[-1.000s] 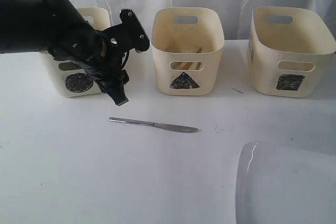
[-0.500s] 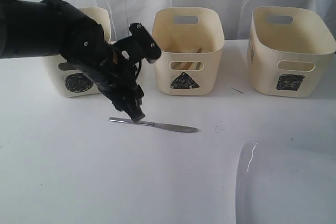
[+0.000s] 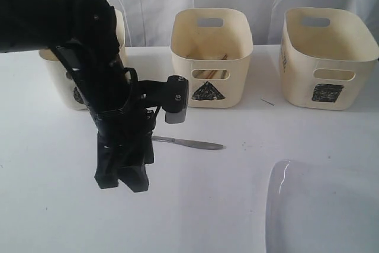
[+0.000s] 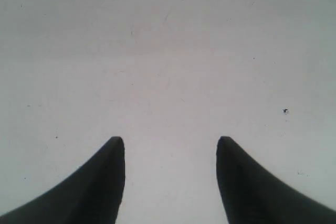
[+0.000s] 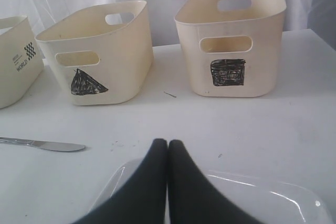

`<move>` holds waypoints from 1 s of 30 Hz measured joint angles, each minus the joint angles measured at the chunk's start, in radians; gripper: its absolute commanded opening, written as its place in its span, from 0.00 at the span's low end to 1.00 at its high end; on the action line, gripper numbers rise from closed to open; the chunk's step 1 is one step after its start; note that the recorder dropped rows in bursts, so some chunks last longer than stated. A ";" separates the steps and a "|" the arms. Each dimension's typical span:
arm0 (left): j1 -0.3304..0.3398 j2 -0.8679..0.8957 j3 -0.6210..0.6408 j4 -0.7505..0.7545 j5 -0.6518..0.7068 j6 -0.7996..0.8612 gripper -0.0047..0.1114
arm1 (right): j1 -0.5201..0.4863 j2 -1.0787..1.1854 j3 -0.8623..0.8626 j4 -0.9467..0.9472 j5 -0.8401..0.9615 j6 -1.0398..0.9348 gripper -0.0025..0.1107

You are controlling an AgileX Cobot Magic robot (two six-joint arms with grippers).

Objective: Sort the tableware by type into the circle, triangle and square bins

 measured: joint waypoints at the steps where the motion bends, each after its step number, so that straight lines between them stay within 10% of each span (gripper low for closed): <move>1: 0.000 -0.005 0.000 0.003 0.000 0.004 0.53 | 0.000 0.000 0.000 0.000 0.000 0.000 0.02; 30: 0.103 0.209 -0.144 0.202 -0.287 0.122 0.53 | 0.000 0.000 0.000 0.000 0.000 0.000 0.02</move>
